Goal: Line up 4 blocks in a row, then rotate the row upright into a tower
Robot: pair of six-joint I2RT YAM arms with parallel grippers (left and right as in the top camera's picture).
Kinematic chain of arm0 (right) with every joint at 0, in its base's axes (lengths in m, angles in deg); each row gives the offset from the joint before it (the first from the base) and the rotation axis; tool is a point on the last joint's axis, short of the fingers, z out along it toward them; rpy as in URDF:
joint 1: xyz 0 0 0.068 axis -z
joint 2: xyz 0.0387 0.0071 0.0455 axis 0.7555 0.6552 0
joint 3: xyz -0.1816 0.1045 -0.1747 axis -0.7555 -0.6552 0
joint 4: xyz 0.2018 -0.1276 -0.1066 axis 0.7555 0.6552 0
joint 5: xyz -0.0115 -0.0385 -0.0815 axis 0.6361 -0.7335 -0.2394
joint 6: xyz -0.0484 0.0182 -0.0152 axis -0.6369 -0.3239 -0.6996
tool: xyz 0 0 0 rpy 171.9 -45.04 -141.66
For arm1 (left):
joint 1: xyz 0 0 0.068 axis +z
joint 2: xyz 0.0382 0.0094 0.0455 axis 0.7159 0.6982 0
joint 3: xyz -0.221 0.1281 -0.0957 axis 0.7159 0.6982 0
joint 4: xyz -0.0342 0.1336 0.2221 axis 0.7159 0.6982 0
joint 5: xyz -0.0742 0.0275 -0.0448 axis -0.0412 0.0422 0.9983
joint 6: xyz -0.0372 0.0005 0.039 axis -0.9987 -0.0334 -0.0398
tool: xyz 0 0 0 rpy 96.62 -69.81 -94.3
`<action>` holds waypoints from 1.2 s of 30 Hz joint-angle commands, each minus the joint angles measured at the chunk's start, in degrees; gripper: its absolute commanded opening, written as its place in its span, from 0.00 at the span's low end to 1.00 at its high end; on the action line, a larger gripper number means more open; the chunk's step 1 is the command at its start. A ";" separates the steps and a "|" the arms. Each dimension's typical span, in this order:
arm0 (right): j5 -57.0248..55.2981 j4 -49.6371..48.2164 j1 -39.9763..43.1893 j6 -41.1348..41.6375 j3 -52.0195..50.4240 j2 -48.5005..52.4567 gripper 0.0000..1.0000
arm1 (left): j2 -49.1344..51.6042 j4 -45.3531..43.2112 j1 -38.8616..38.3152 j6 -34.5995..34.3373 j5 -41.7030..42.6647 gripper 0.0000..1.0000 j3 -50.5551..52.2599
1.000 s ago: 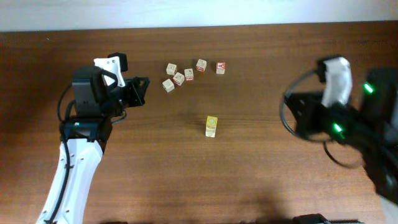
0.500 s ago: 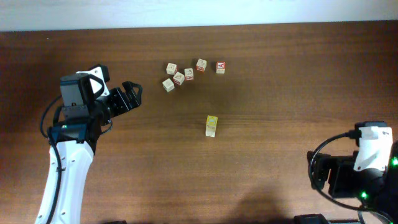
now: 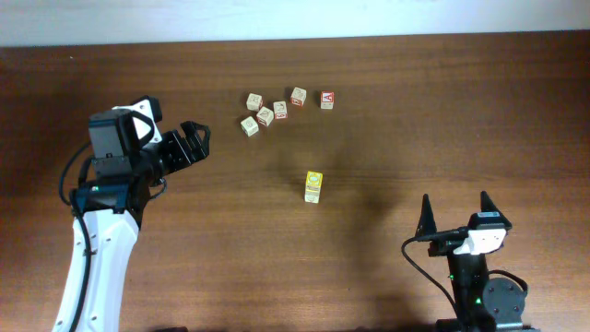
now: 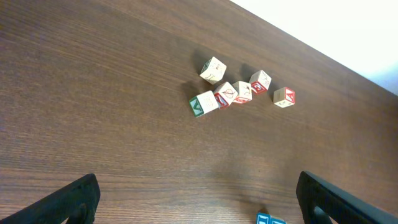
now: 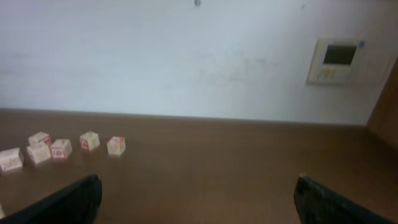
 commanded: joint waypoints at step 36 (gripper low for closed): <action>2.73 0.24 0.35 -0.37 -6.36 -0.66 0.99 | -75.17 -21.99 -5.97 37.18 -19.45 0.99 58.25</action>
